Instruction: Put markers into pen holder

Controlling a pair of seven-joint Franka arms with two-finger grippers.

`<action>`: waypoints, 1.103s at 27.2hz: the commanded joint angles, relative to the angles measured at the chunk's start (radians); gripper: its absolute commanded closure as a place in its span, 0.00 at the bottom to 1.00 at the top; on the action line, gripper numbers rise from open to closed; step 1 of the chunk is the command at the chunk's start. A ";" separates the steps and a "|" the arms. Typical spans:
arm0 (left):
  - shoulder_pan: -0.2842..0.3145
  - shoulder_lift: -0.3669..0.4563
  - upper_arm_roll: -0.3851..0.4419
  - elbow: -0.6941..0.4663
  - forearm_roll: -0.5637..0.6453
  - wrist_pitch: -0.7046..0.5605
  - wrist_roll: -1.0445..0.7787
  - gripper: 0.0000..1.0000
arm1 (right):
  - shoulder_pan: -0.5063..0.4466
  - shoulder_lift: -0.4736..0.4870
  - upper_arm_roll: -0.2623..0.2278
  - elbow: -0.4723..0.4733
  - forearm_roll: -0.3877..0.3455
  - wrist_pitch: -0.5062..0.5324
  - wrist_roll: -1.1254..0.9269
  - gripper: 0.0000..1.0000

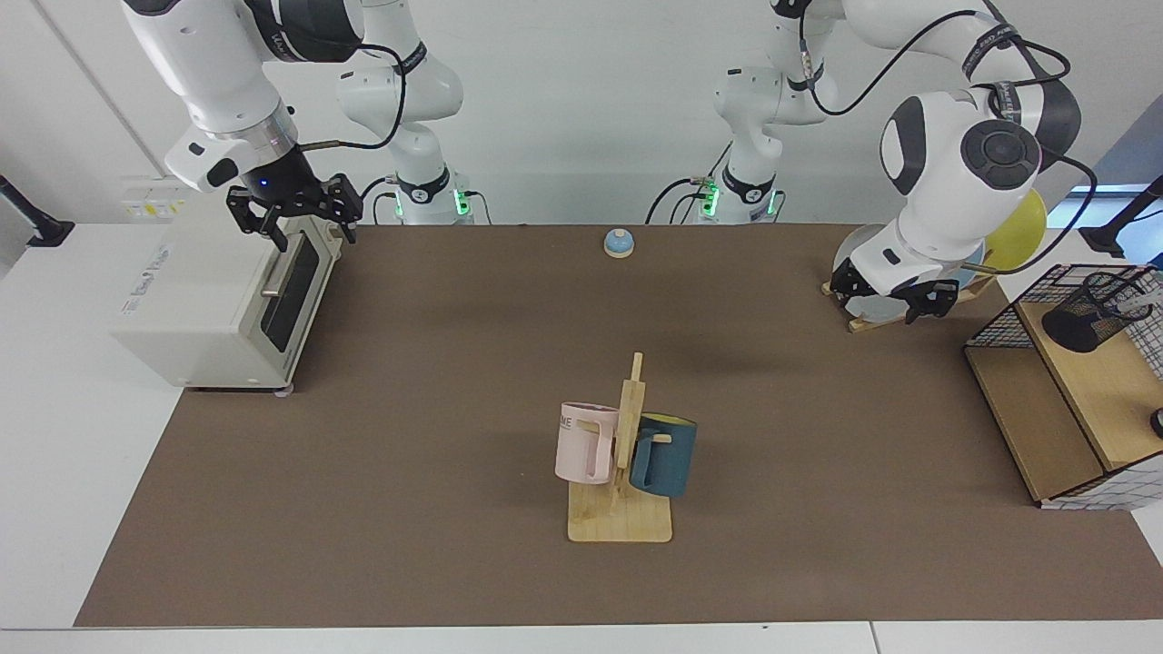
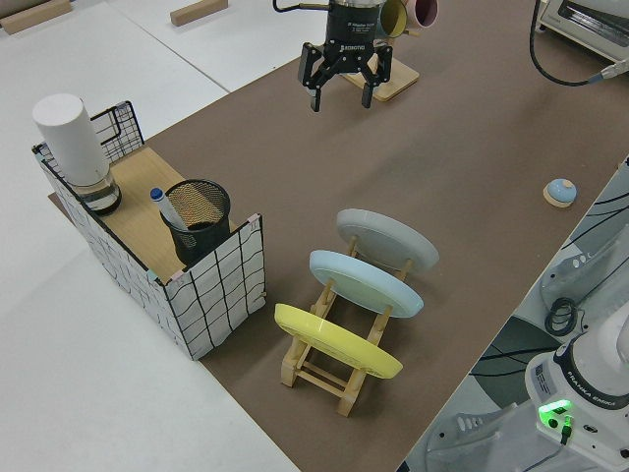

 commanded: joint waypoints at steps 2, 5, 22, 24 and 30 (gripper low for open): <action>0.075 -0.141 -0.094 -0.147 -0.030 0.035 -0.107 0.00 | -0.011 -0.009 0.008 -0.006 0.000 -0.001 0.008 0.00; 0.077 -0.221 -0.091 -0.247 -0.068 0.108 -0.114 0.00 | -0.011 -0.009 0.010 -0.006 0.000 -0.001 0.008 0.00; 0.071 -0.278 -0.048 -0.183 -0.068 0.115 -0.122 0.00 | -0.011 -0.009 0.010 -0.006 0.000 -0.001 0.008 0.00; 0.071 -0.286 -0.046 -0.163 -0.070 0.107 -0.121 0.00 | -0.011 -0.009 0.008 -0.006 0.000 -0.001 0.008 0.00; 0.055 -0.286 -0.048 -0.156 -0.079 0.061 -0.099 0.00 | -0.011 -0.009 0.010 -0.006 0.000 -0.001 0.008 0.00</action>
